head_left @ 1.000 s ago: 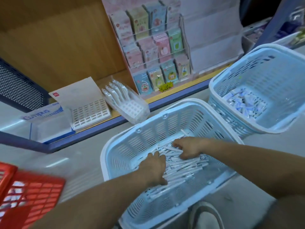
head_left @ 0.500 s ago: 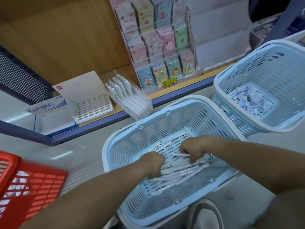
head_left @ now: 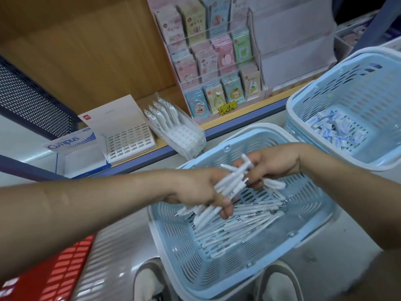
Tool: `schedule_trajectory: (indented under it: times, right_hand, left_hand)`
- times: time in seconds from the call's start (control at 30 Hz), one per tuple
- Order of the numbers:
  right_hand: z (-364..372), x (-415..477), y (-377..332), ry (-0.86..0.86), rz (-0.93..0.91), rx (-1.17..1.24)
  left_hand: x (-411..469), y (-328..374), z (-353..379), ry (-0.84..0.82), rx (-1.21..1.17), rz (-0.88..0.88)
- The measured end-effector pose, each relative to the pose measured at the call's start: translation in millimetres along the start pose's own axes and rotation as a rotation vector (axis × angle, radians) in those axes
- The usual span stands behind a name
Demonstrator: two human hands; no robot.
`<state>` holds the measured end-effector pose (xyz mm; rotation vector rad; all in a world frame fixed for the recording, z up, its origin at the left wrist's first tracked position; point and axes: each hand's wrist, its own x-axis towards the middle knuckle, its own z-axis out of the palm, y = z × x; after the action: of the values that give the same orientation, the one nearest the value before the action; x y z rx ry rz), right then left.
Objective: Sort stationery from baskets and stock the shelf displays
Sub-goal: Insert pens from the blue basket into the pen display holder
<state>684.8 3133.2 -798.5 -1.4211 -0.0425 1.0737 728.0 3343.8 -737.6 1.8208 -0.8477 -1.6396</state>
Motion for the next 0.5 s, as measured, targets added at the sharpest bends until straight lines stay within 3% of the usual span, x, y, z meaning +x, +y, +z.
schedule_trajectory:
  times: [0.13, 0.23, 0.33, 0.5]
  right_hand:
    - [3, -10, -22, 0.033, -0.22, 0.377]
    - [12, 1, -46, 0.332, -0.413, 0.758]
    - [16, 18, -73, 0.458, -0.562, 1.064]
    - [26, 38, -97, 0.491, -0.603, 1.149]
  left_hand:
    - [-26, 22, -33, 0.177, -0.411, 0.094]
    - [-29, 37, -49, 0.391, -0.632, 0.19]
    - [-18, 52, -57, 0.547, -0.706, 0.243]
    - [9, 61, -71, 0.76, -0.551, 0.185]
